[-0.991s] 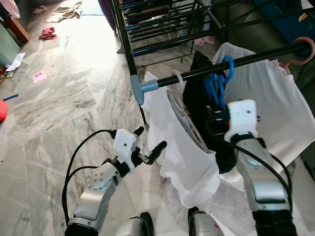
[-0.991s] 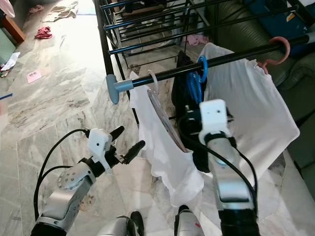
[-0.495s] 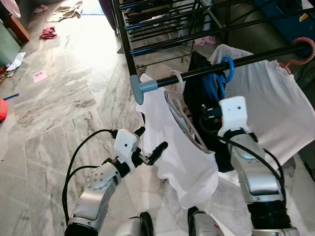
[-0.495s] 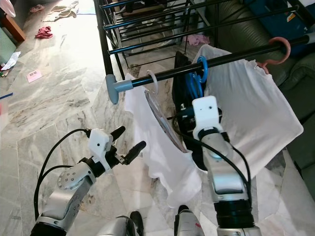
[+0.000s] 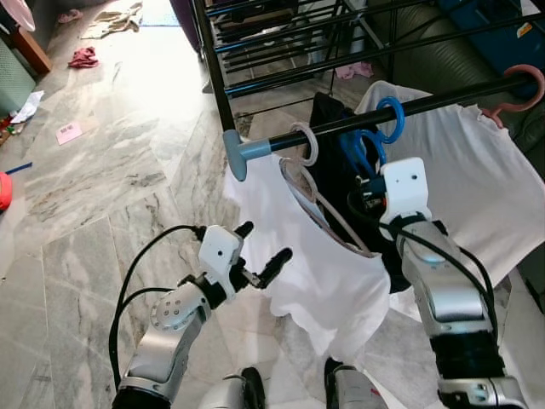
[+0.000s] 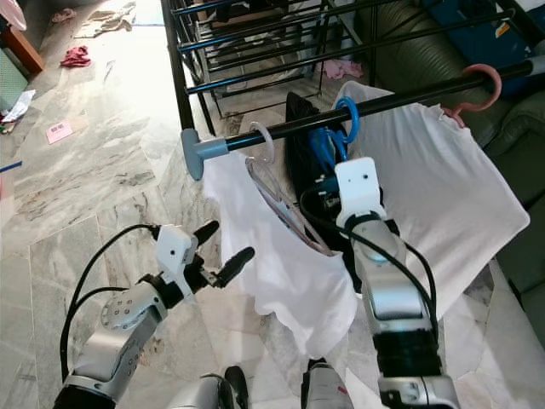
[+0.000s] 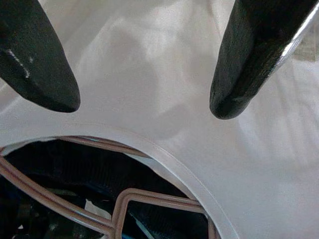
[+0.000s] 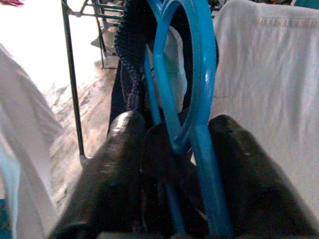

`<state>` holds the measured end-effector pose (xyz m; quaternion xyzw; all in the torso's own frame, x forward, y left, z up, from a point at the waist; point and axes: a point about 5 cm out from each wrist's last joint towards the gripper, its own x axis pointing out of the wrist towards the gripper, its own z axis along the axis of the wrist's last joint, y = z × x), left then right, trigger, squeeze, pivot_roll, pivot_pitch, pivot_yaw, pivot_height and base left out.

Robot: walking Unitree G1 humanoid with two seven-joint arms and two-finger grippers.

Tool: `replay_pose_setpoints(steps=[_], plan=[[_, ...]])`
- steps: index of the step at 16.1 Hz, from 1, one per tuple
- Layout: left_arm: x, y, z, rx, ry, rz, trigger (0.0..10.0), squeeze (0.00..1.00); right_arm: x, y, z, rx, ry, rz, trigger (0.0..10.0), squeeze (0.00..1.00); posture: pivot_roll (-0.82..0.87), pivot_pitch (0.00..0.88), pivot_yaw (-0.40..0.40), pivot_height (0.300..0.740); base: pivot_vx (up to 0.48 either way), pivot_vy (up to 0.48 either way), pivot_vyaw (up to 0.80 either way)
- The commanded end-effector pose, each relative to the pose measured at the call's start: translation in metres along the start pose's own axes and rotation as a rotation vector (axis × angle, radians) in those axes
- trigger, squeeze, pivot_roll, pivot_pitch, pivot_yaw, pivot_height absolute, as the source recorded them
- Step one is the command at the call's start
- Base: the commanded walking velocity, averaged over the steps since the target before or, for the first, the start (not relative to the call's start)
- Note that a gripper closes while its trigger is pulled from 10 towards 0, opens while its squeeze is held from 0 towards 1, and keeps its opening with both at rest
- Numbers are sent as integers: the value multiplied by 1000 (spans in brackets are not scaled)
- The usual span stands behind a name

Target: Hang hanger

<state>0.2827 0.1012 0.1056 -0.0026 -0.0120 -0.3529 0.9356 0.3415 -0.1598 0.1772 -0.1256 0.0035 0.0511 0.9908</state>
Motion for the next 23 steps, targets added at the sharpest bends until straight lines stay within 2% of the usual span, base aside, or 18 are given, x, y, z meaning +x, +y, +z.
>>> replay_pose_setpoints(steps=[1, 8, 12, 18, 19, 20, 21, 22, 23], plan=[[-6, 0, -10, 4, 45, -2, 10000, 0, 1, -1, -2, 8, 19, 9, 0, 0, -73, 268, 104, 740, 0, 0, 0], [-7, -1, -15, 8, 72, -1, 10000, 0, 4, -5, -4, -19, 67, 82, 0, 0, -76, 271, 98, 740, 0, 0, 0], [-8, 0, -19, 13, 86, 3, 10000, 0, 4, -14, -7, -67, 105, 90, 0, 0, -74, 271, 94, 740, 0, 0, 0], [-8, 0, -20, 27, 93, 10, 10000, 0, 3, -17, -11, -72, 113, 69, 0, 0, -71, 265, 88, 740, 0, 0, 0], [-8, 3, -18, 36, 77, 39, 10000, 0, -1, -19, -2, -64, 42, 29, 3569, 0, -68, 265, 87, 740, 0, 0, 0], [-8, 5, -16, 39, 67, 53, 10000, 0, -3, -21, 2, -59, 5, 7, 3569, 0, -67, 265, 87, 740, 0, 0, 0], [-8, 7, -14, 44, 56, 67, 10000, 0, -10, -24, 9, -54, -56, -33, 6667, 0, -67, 266, 88, 740, 0, 0, 0], [-8, 7, -14, 44, 55, 68, 10000, 0, -12, -24, 10, -54, -64, -38, 6667, 0, -67, 266, 88, 740, 0, 0, 0], [-8, 8, -13, 48, 54, 77, 10000, 0, -21, -25, 13, -61, -105, -77, 10000, 0, -71, 264, 94, 740, 0, 0, 0]])
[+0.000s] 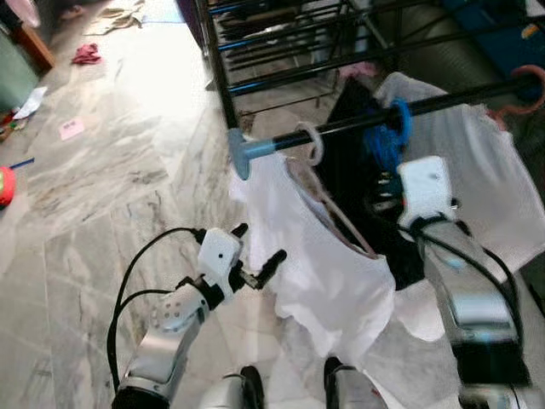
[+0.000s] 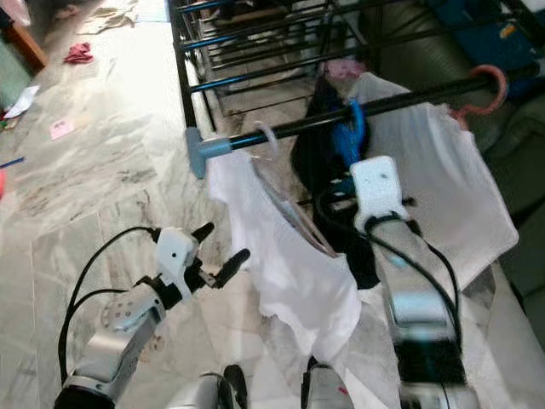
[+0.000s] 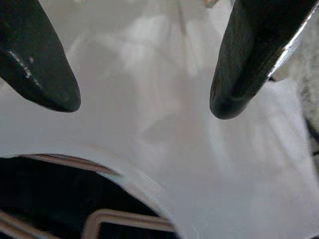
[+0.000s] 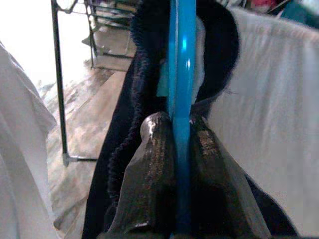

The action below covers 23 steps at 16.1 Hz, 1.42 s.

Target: Hang hanger

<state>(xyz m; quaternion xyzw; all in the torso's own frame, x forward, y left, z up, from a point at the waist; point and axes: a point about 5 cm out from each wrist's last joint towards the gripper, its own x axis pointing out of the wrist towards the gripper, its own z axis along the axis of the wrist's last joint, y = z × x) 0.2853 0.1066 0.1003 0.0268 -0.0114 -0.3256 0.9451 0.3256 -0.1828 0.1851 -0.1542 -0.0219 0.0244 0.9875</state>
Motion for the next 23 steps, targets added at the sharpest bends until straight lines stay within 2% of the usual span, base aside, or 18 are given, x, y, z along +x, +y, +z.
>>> replay_pose_setpoints(steps=[1, 3, 4, 6, 11, 13, 14, 17, 19, 22, 23], plan=[[-6, 3, -8, -5, 32, 21, 10000, 0, -14, -5, 12, 4, -95, -58, 10000, 0, -74, 261, 99, 740, 0, 0, 0], [-4, 3, -8, -3, 28, 21, 10000, 0, -21, -7, 13, -1, -112, -85, 10000, 0, -82, 255, 109, 740, 0, 0, 0], [-2, 3, -7, 1, 23, 15, 10000, 0, -32, -8, 13, -6, -124, -113, 10000, 0, -88, 253, 113, 740, 0, 0, 0], [1, 4, -6, 6, 22, 9, 10000, 0, -43, -8, 3, 0, -101, -127, 10000, 0, -100, 246, 123, 740, 0, 0, 0], [4, 3, -9, 14, 28, 21, 10000, 0, -81, -4, -44, -6, 41, -176, 10000, 0, -114, 250, 135, 740, 0, 0, 0], [3, 3, -13, 30, 46, 66, 10000, 0, -91, -1, -63, 22, 116, -198, 10000, 0, -108, 247, 139, 740, 0, 0, 0], [2, 6, -16, 49, 58, 113, 10000, 0, -96, 4, -73, 91, 159, -200, 10000, 0, -107, 246, 135, 740, 0, 0, 0], [1, 12, -19, 67, 73, 165, 10000, 0, -98, 11, -76, 96, 166, -223, 10000, 0, -115, 250, 120, 740, 0, 0, 0], [3, 14, -24, 67, 94, 243, 10000, 0, -102, 16, -81, 143, 174, -177, 10000, 0, -111, 245, 109, 740, 0, 0, 0], [5, 10, -25, 62, 90, 247, 10000, 0, -94, 24, -73, 141, 172, -125, 10000, 0, -117, 237, 94, 740, 0, 0, 0], [6, 14, -27, 68, 101, 267, 10000, 0, -90, 26, -72, 130, 154, -120, 10000, 0, -98, 226, 86, 740, 0, 0, 0]])
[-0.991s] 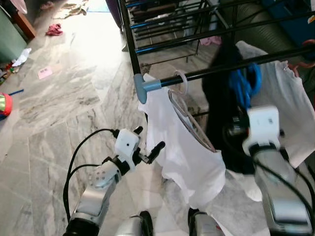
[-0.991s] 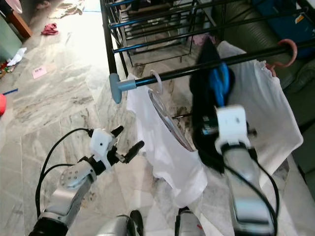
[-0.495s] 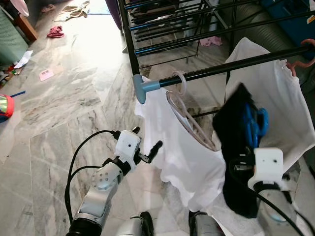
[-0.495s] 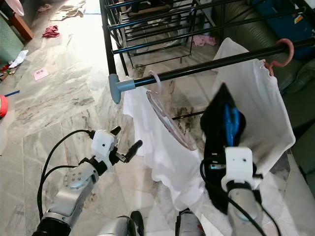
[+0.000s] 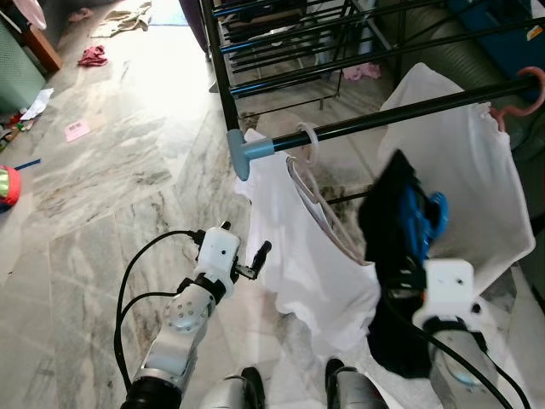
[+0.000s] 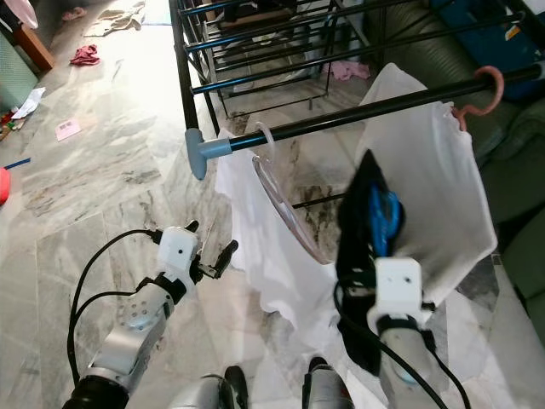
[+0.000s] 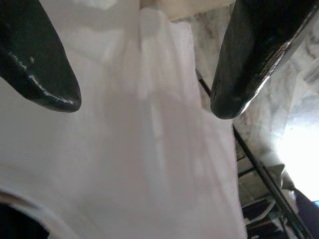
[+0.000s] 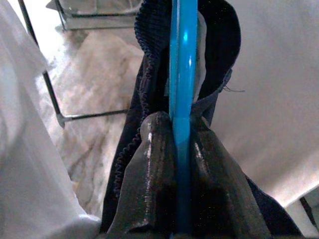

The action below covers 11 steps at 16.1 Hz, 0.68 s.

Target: Hang hanger

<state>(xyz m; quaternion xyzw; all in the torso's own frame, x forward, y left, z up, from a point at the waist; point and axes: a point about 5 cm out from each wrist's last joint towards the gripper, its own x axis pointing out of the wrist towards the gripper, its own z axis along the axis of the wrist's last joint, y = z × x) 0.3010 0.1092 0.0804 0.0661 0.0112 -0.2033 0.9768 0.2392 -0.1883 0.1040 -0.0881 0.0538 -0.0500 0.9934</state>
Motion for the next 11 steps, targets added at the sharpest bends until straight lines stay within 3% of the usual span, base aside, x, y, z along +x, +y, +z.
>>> replay_pose_setpoints(steps=[1, 6, 9, 11], plan=[[-3, 6, -5, 7, 15, 36, 10000, 0, 0, 5, 1, 11, -15, 11, 10000, 0, -91, 219, 81, 740, 0, 0, 0], [-12, 10, -12, 5, 17, 97, 10000, 0, 10, 32, -4, 55, 20, 119, 10000, 0, -26, 173, 37, 740, -158, 0, 0], [-7, 18, -12, -4, 23, 170, 10000, 0, 14, 32, -16, 60, 61, 113, 10000, 0, -14, 143, 39, 740, 0, 0, 0], [-8, 13, -20, 0, 48, 163, 10000, 0, 11, 31, -29, 51, 107, 93, 10000, 0, -23, 112, 45, 740, 0, 0, 0]])
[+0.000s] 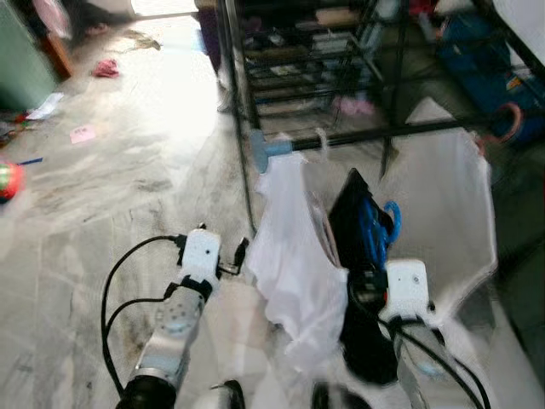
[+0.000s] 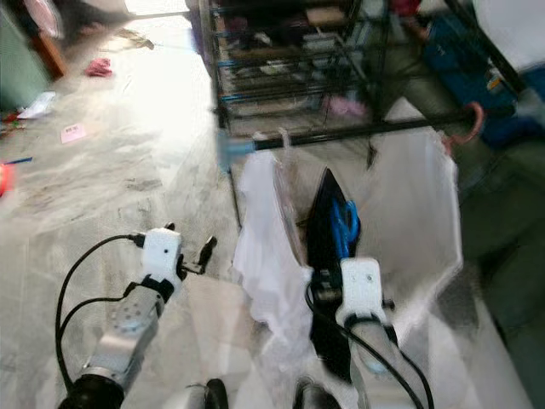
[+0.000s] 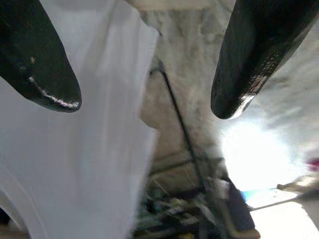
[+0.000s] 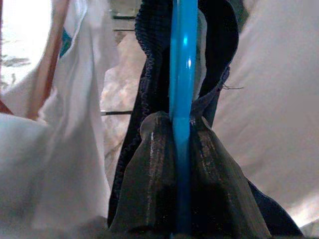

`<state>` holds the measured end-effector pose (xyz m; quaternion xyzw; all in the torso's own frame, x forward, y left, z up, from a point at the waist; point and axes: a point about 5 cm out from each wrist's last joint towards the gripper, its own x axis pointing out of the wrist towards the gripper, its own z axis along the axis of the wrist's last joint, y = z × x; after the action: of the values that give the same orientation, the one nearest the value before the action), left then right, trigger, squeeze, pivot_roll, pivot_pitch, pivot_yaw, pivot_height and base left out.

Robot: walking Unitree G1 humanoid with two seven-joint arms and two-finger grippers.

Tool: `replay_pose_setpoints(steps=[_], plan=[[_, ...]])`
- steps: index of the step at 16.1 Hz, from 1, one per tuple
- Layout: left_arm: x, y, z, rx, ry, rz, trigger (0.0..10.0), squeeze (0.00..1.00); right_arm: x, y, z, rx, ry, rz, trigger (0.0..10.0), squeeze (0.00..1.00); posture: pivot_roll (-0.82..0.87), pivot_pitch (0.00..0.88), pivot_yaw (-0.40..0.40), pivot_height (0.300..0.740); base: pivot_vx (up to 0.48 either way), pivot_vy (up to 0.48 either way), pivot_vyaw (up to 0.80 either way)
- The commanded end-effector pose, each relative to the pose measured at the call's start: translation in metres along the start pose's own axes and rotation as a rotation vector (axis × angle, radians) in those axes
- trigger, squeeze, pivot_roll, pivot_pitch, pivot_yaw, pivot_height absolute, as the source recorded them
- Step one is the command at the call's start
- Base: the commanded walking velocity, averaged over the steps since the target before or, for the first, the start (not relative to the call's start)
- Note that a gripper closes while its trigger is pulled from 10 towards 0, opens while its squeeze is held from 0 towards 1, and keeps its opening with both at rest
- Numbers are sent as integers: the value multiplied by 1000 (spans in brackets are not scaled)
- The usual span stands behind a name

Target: Hang hanger

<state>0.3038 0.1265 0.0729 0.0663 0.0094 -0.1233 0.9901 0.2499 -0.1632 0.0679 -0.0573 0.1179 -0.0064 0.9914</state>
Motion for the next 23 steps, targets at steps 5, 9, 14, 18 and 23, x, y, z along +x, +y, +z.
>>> replay_pose_setpoints(steps=[5, 9, 14, 18, 23], plan=[[-5, 1, -16, 5, 77, -2, 10000, 0, -3, -7, -9, 7, 52, -58, 10000, 0, -51, 141, 44, 740, -99, 0, 0], [-11, -4, -22, 6, 102, -30, 10000, 0, -4, -11, -15, 23, 82, -86, 10000, 0, -60, 130, 70, 740, -285, 0, 0], [-6, -5, -18, 0, 75, -13, 10000, 0, 4, -8, -14, 18, 69, -85, 10000, 0, -49, 143, 79, 740, -316, 0, 0], [-2, -2, -16, 8, 67, -5, 10000, 0, 13, -4, -8, -6, 63, -42, 10000, 0, -35, 170, 68, 740, -316, 0, 0], [-2, -3, -17, 8, 62, 5, 10000, 0, 20, 5, -5, -3, 54, 9, 10000, 0, -18, 187, 62, 740, -270, 0, 0]])
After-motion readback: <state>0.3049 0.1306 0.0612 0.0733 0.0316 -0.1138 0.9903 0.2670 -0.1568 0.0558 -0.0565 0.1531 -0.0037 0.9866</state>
